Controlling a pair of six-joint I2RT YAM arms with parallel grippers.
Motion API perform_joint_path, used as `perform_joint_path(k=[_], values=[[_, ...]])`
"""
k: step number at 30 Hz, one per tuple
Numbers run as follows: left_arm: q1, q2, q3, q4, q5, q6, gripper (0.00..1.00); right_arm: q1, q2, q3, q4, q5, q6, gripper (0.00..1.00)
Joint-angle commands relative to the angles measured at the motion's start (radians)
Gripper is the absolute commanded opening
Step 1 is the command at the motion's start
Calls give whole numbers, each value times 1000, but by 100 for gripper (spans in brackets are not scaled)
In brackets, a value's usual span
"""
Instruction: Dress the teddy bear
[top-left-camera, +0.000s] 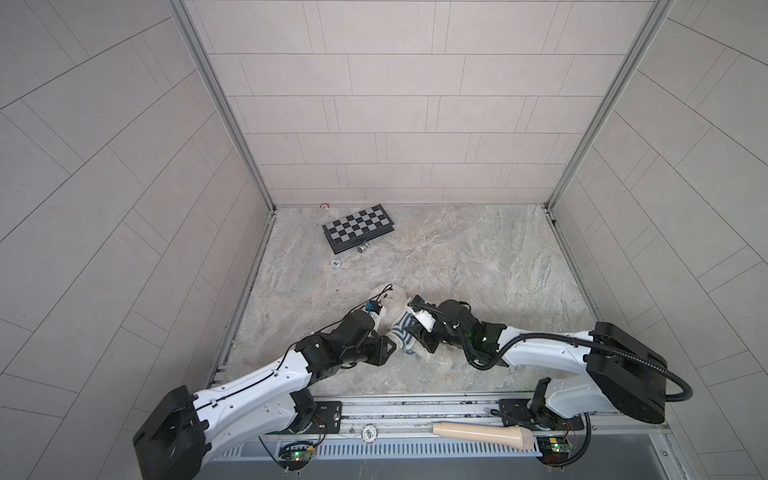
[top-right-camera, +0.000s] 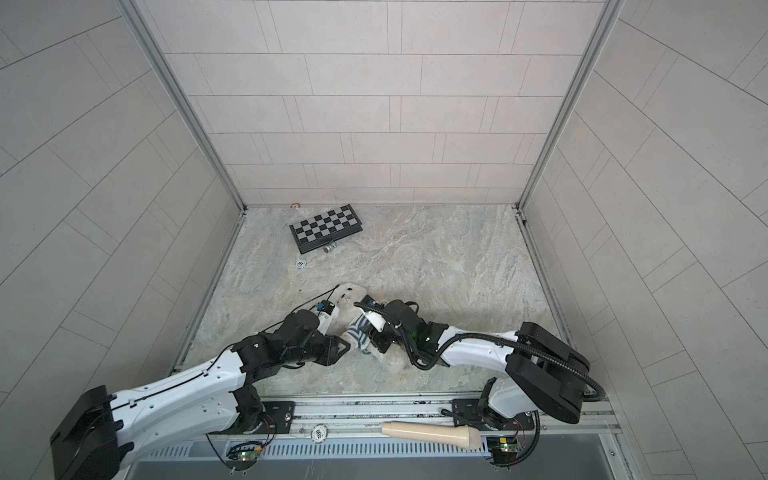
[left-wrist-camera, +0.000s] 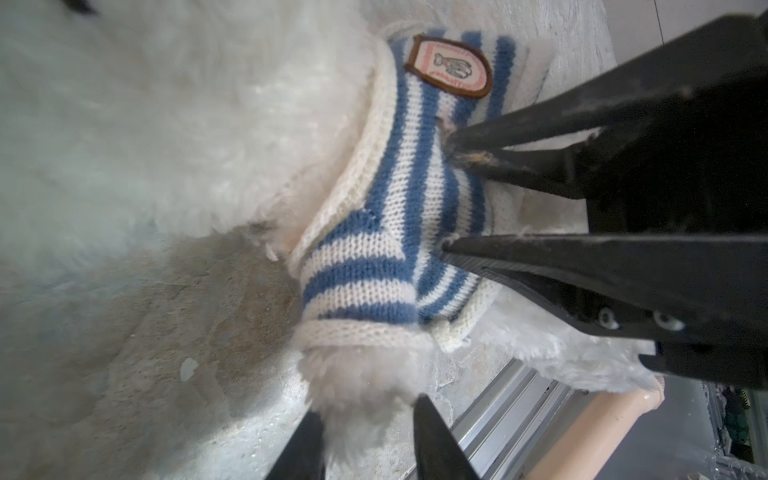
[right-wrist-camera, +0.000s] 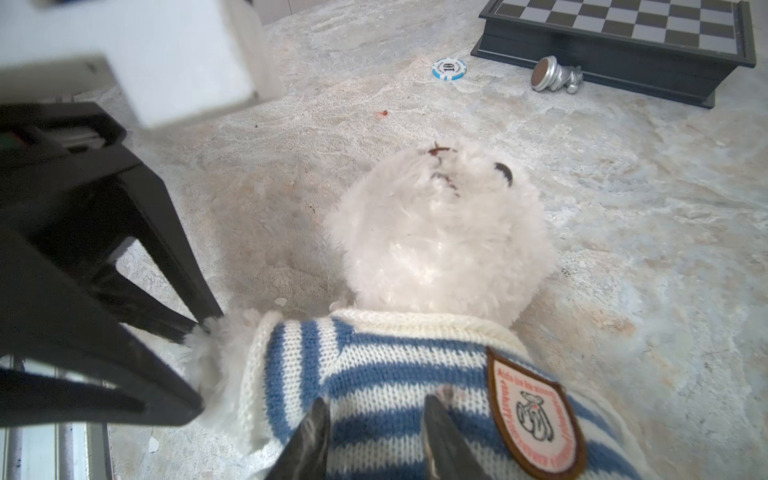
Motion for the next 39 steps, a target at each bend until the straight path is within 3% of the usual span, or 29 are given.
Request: perform_joint_path(k=[1,6,10,15,19,26,29,32,39], values=[[-14,28,-3,36,-54,-38,41,9,14,-7,2,14,23,37],[-14,60,-19,74,-81,-56,42,11,25,-10,3,15,26,36],[-15,86,-16,88,-75,-50,18,12,29,-12,1,18,31,34],[-14,64,-16,32,-97,-32,0,12,39,-13,-20,37,29,30],[24,22,-31,-6,-94,-6,0,11,44,-24,-32,63,35,26],[118,-43,-52,-37,-8,71,0,-6,70,-26,-94,123,54,0],[121,-39,-26,-63,75,137,0,-15,51,-30,-124,165,74,0],[124,-38,1,-143,53,183,0,-27,36,-32,-149,185,74,0],[218,-84,-72,-46,100,110,0,-58,27,-49,-178,217,92,0]])
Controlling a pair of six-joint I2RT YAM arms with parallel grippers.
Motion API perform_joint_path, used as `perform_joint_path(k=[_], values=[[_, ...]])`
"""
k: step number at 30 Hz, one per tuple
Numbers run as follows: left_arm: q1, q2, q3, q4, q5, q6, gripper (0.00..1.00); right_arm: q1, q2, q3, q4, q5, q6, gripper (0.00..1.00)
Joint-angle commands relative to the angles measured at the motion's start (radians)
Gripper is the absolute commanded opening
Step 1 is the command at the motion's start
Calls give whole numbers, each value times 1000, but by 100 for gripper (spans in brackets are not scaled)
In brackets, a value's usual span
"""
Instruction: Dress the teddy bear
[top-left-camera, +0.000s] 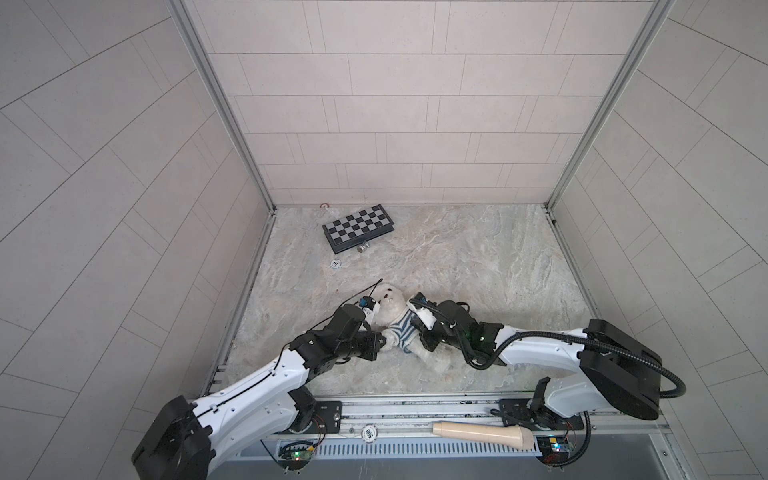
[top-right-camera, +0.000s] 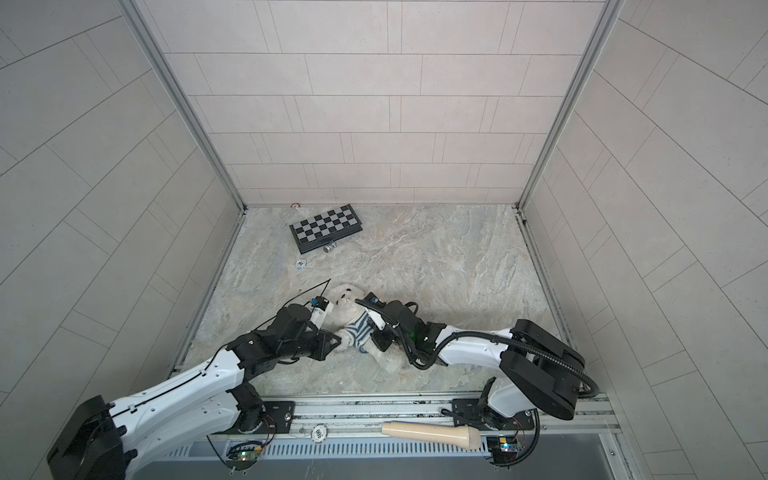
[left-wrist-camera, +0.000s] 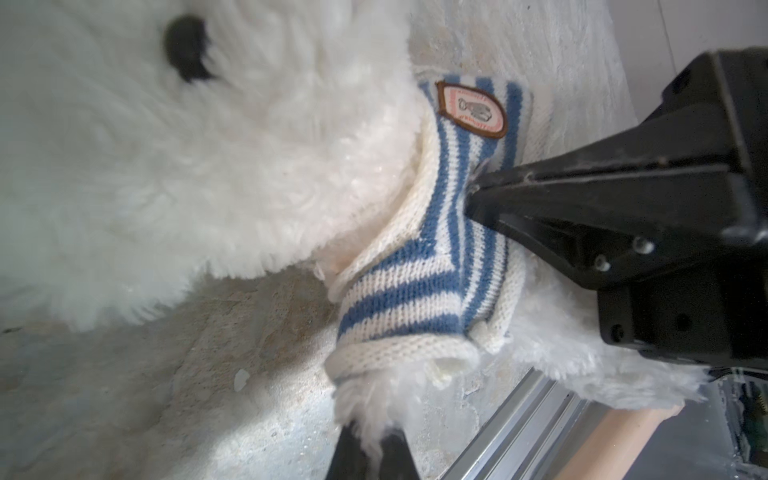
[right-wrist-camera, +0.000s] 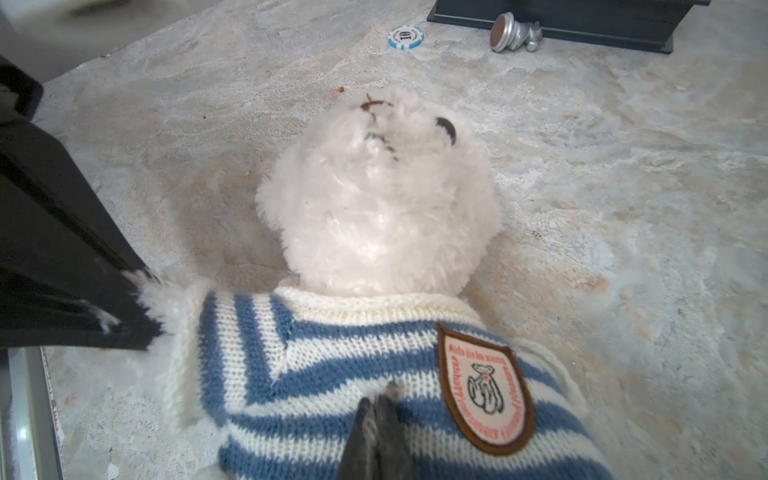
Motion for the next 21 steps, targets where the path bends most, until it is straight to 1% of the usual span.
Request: perform_joint_path(k=[1,4,6,8,10,11,13,14,18,21], values=[[50,-41,-55,-14,34,-26,0,-42,5,-50,-154,127,20,0],[50,2,-69,39,123,-40,0,-44,4,-52,-155,131,29,0],[38,38,-69,48,143,-44,0,-44,0,-44,-155,111,19,0],[31,61,-66,35,122,-44,0,-44,1,-32,-158,64,-8,0],[31,70,-63,24,71,-48,0,-44,6,-19,-157,32,-9,0],[30,69,-67,39,60,-58,5,-42,9,-15,-155,23,-6,0],[22,56,-73,78,37,-90,19,-31,14,-11,-153,21,-8,0],[15,48,-75,91,22,-100,23,-25,11,-7,-152,26,-11,0],[-41,7,-71,103,-46,-145,34,-5,2,9,-161,26,-15,0],[-80,-24,-79,100,-84,-182,39,13,6,22,-165,34,-11,0]])
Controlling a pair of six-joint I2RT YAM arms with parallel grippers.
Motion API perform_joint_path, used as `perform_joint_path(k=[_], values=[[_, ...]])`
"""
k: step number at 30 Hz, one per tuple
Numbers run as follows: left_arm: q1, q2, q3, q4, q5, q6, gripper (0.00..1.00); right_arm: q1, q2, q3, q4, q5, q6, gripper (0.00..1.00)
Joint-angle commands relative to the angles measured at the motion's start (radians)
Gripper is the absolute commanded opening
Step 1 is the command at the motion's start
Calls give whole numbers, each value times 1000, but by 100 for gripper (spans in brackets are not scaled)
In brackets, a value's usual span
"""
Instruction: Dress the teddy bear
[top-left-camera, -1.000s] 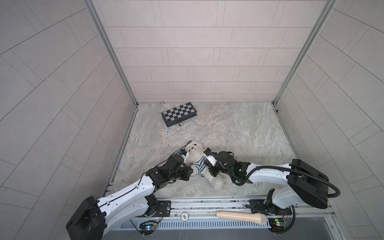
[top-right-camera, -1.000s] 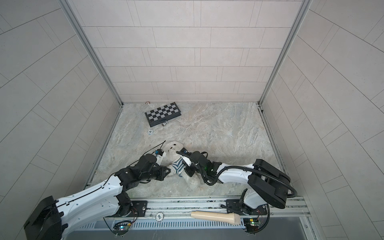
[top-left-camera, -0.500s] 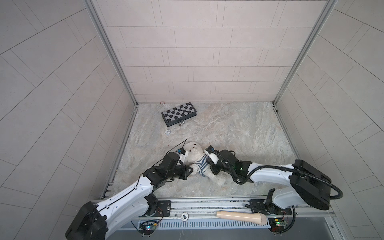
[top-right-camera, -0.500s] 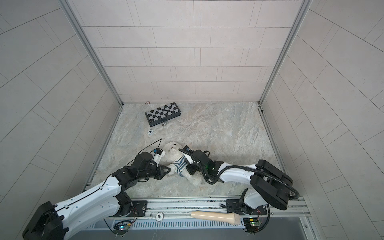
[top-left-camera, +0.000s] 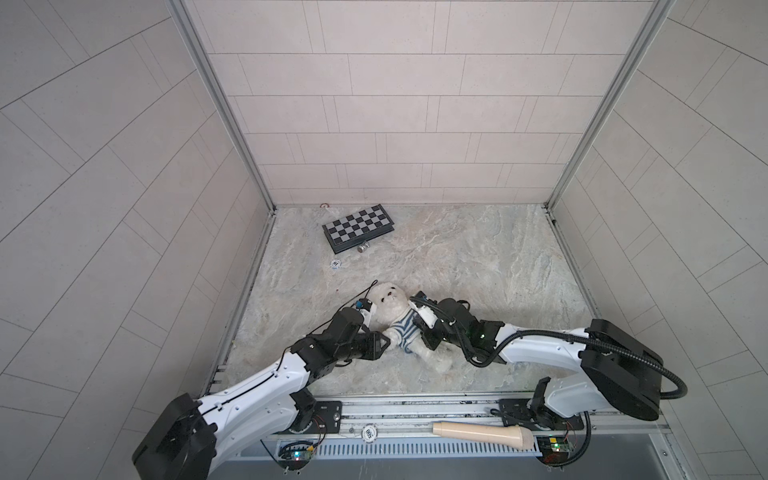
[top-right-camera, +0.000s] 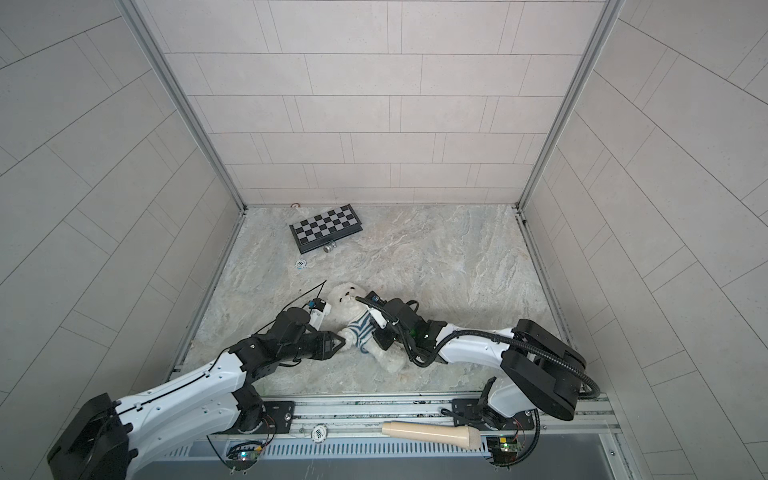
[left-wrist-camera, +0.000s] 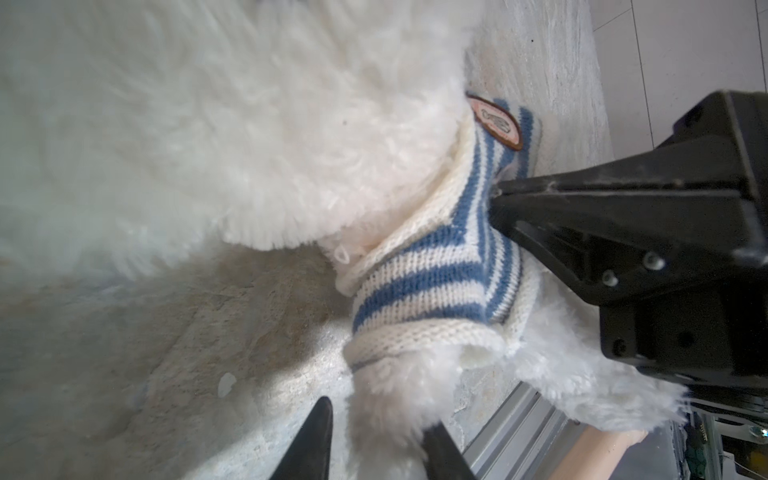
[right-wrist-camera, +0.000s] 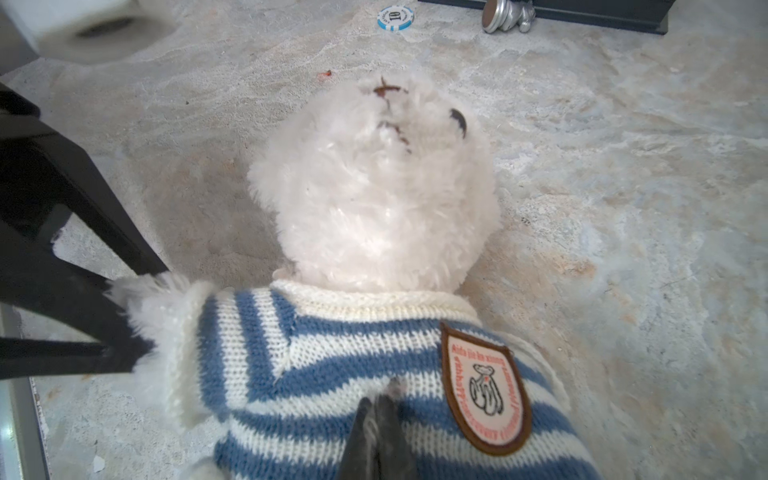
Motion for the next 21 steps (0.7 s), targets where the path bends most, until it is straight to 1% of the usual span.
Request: perform_joint_path(k=[1,5,7,9,12,13,15,19,21], values=[[-35,-35,-21,-1,-77,-54,41,17,11,2,-103,39,0,0],[-55,-25,-23,25,-88,-83,43,28,24,7,-89,47,7,0],[-65,2,-17,40,-87,-93,42,29,29,15,-93,46,8,0],[-85,28,-8,46,-90,-96,36,31,29,16,-94,49,8,0],[-96,43,1,25,-101,-95,14,33,24,12,-99,58,10,0],[-96,38,3,10,-107,-92,8,33,24,9,-102,64,10,0],[-97,22,2,-10,-122,-92,0,33,18,5,-109,74,11,0],[-82,-6,2,-60,-142,-69,0,33,22,-6,-116,97,19,0],[-50,-23,-9,-82,-143,-61,0,33,26,-9,-120,119,27,0]])
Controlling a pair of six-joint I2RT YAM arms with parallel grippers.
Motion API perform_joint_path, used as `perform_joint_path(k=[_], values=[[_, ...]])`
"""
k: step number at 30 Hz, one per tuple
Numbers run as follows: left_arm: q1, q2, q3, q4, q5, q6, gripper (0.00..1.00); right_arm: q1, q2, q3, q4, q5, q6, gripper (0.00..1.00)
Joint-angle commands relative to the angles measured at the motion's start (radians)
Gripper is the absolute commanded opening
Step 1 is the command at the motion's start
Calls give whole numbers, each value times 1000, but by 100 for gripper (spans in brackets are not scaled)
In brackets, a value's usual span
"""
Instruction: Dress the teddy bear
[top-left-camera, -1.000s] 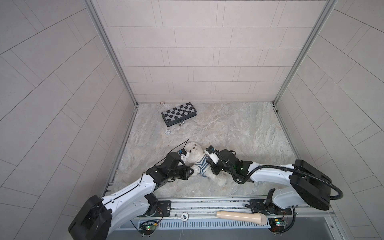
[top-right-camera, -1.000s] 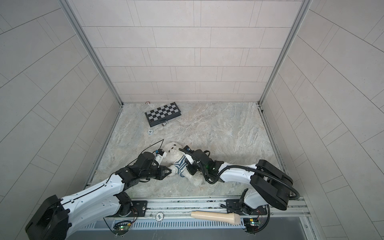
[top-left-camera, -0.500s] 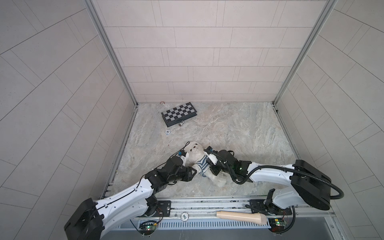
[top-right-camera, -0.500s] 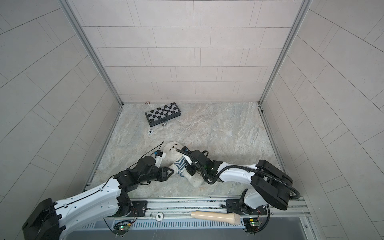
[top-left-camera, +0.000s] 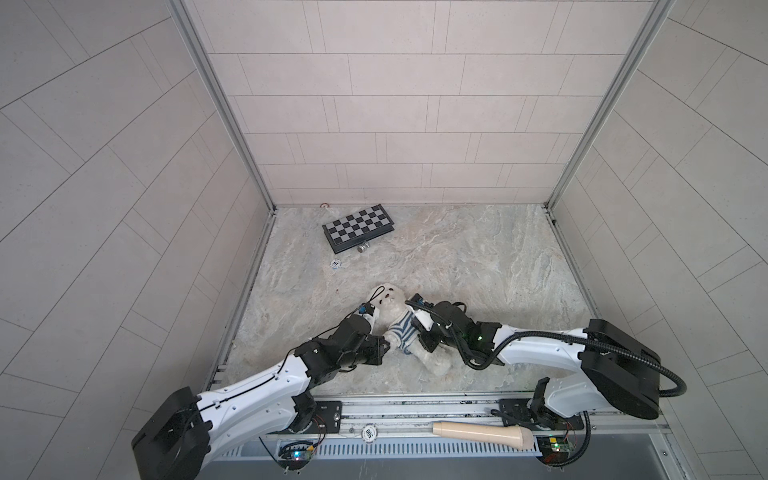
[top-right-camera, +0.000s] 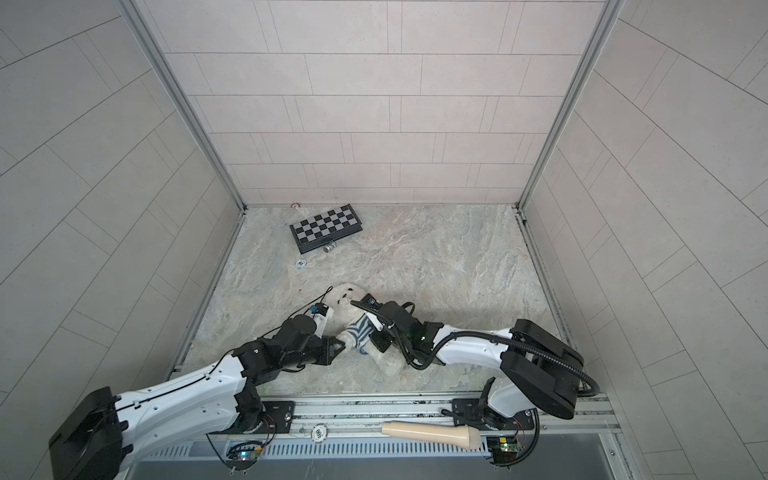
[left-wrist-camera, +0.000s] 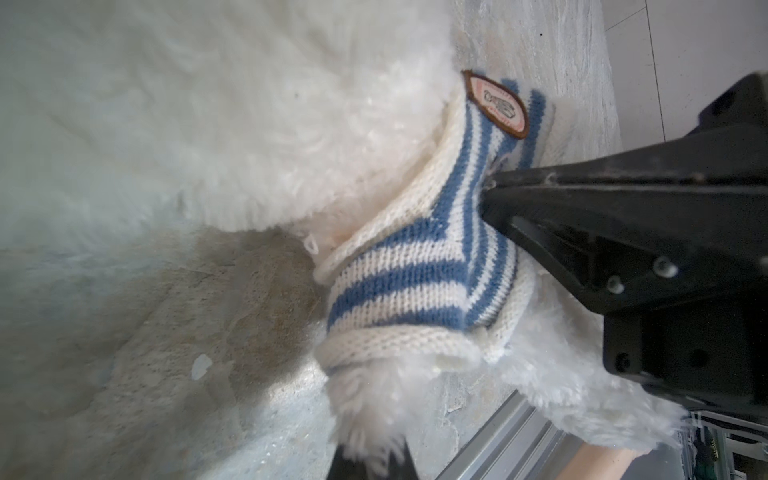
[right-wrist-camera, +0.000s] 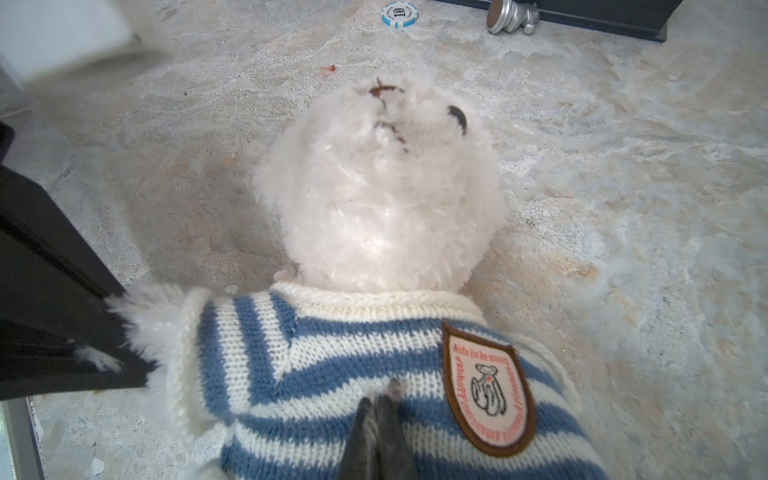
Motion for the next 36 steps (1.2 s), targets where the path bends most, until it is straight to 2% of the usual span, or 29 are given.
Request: perform_joint_path(k=[1,6,13,20,24,28,32,36], values=[[53,-37,-11,-84,-31,25,0,0,19,-25,-102,73,26,0],[156,-107,-36,-110,-30,50,0,0,4,-27,-117,82,22,0],[164,-5,5,-77,-5,116,0,4,-16,-12,-84,-17,-11,1],[163,29,48,-114,-3,192,0,6,-99,-8,-25,-85,-31,24],[164,47,76,-162,-14,239,0,2,-138,51,-109,-66,-35,37],[164,61,92,-173,-36,260,0,-27,-158,51,-142,-36,-8,41],[164,92,106,-166,-47,272,0,-88,-164,28,-136,-82,30,44],[165,126,124,-161,-63,290,0,-101,-152,25,-138,-138,26,45]])
